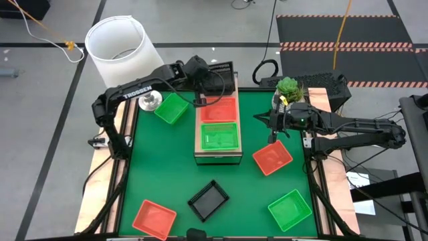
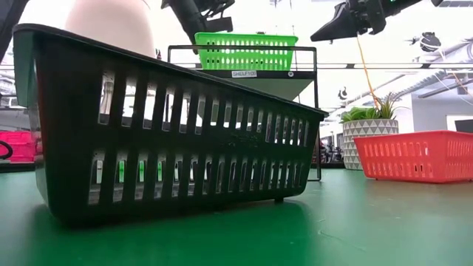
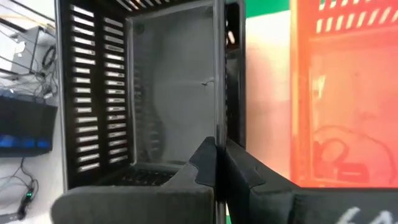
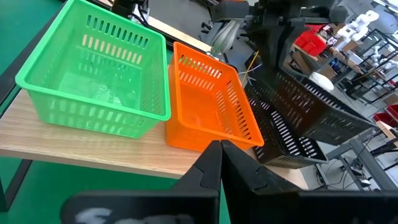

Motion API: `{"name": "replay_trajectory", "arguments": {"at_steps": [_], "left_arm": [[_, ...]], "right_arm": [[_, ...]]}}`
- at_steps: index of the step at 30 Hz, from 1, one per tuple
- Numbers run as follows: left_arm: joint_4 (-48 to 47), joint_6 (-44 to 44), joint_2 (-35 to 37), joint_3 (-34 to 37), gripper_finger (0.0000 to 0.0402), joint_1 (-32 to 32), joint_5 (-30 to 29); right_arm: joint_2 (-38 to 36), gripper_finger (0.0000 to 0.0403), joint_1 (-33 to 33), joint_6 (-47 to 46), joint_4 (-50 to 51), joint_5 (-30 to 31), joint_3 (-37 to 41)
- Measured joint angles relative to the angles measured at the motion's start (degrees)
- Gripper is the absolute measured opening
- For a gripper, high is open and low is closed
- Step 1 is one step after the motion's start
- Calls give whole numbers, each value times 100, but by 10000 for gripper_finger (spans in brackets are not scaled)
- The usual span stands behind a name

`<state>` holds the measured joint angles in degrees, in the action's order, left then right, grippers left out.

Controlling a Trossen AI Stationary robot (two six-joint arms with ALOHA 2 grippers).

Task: Stack baskets on shelf by color
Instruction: Stack the top black bin on top of the black bin on the shelf

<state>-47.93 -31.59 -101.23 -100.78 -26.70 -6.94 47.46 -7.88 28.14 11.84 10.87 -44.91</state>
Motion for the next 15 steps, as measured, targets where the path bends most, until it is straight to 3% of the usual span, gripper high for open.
{"name": "replay_trajectory", "arguments": {"at_steps": [7,15], "left_arm": [[1,64,-52,-3,36,-31,3],[16,148,-83,3,41,-66,2]], "right_arm": [[0,0,0,0,0,-2,0],[0,0,0,0,2,-2,0]]}}
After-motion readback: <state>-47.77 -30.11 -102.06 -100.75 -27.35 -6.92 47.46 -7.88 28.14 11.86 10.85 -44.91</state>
